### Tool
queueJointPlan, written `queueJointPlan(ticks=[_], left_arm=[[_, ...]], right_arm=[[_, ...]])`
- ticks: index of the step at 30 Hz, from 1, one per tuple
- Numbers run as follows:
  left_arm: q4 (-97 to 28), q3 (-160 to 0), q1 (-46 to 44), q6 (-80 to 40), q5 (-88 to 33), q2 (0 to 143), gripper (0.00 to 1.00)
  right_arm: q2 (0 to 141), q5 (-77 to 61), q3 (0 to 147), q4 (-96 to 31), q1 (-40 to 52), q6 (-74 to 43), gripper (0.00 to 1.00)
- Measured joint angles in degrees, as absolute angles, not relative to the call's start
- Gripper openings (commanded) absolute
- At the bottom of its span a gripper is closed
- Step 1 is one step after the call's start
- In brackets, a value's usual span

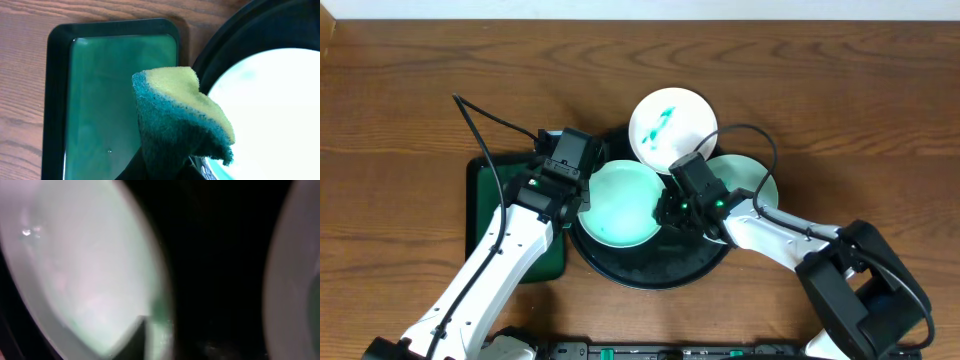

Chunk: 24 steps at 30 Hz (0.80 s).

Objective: Clean dirty plates on tray and stack at the side

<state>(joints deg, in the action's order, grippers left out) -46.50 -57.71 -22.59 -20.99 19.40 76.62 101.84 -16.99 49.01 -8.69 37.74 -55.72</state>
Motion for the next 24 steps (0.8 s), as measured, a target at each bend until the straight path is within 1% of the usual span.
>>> queueJointPlan(ticks=[13,18,24], left_arm=[[-47.4,-57.7,-22.6,-21.0,18.3,76.6,0.07],[-47.4,-57.7,-22.6,-21.0,17.1,76.6,0.07],[-47.6,-57.7,-22.6,-21.0,14.5,76.6,0.07]], right_arm=[[102.0,-17.1,49.4,-11.2,38.0,-55.8,0.01],[99.7,-15.9,49.5,-18.0,38.0,-51.5,0.01],[91.9,-9.5,49.1,-27.5,38.2,-43.4,0.01]])
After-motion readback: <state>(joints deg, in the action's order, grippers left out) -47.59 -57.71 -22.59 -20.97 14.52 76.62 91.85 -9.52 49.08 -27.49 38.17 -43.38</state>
